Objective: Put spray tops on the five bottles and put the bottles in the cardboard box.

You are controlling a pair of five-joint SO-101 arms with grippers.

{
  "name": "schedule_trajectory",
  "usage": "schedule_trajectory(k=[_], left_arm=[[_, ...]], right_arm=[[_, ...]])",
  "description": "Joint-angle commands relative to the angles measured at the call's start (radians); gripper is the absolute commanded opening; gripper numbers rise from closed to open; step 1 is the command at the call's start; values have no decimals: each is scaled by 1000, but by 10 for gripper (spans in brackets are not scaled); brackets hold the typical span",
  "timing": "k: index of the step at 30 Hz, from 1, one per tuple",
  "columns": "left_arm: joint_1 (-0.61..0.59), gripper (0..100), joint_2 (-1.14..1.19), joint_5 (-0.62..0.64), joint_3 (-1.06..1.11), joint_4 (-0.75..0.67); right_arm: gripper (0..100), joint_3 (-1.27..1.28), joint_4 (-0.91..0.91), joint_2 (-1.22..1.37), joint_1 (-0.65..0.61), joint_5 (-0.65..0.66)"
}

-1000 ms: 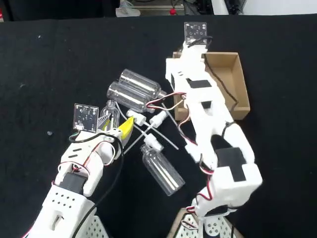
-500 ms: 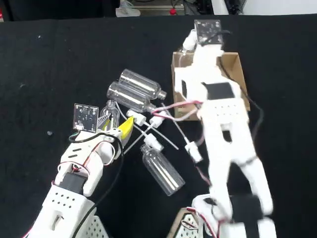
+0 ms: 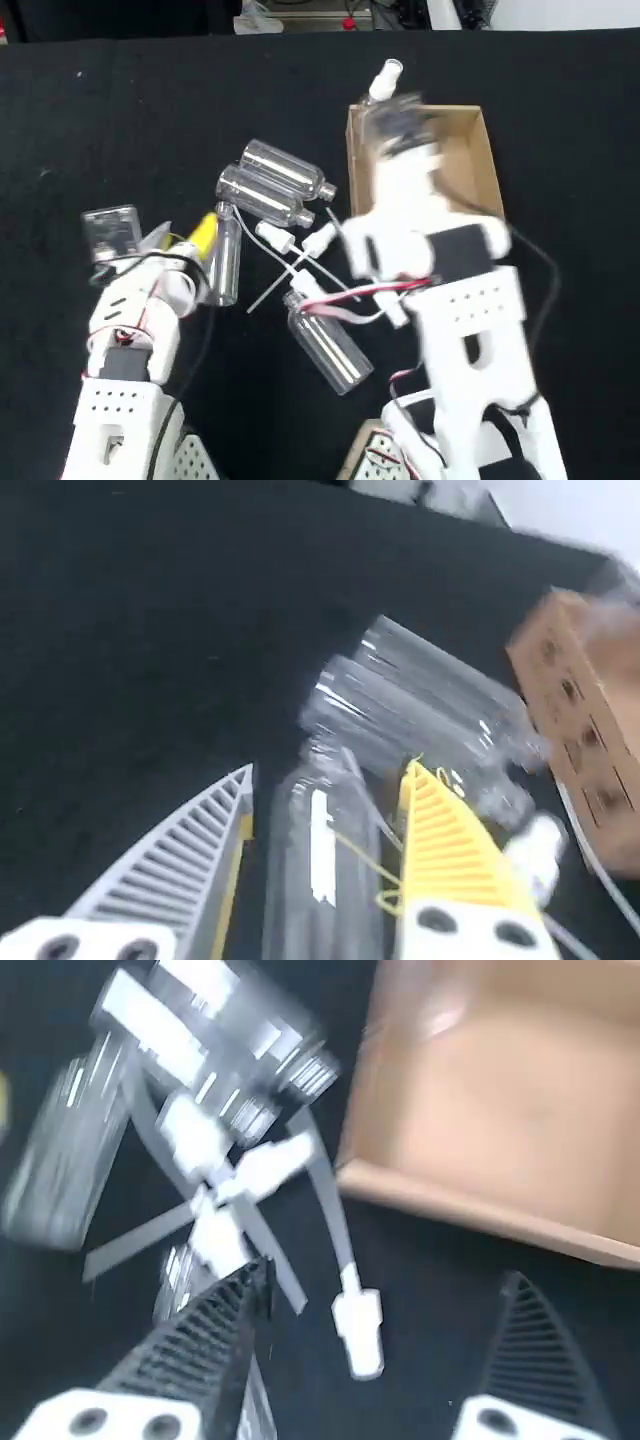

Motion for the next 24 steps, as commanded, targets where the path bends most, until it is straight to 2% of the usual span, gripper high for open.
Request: schedule_trajectory(k=[1, 6, 12, 16, 21, 24], left_arm=[[-84, 230, -8, 74, -67, -23], [-97, 230, -8, 80, -68, -23], [-122, 230, -8, 87, -77, -23], [-122, 230, -8, 87, -79, -23], [-151, 230, -8, 87, -97, -21], [-156, 230, -8, 87, -101, -21]], right_arm=[[243, 93, -9, 28, -150, 104], [252, 193, -118, 62, -261, 52], [252, 199, -63, 62, -388, 43], [259, 249, -114, 85, -405, 43], [337, 321, -155, 163, -399, 41], [348, 312, -167, 222, -402, 41]])
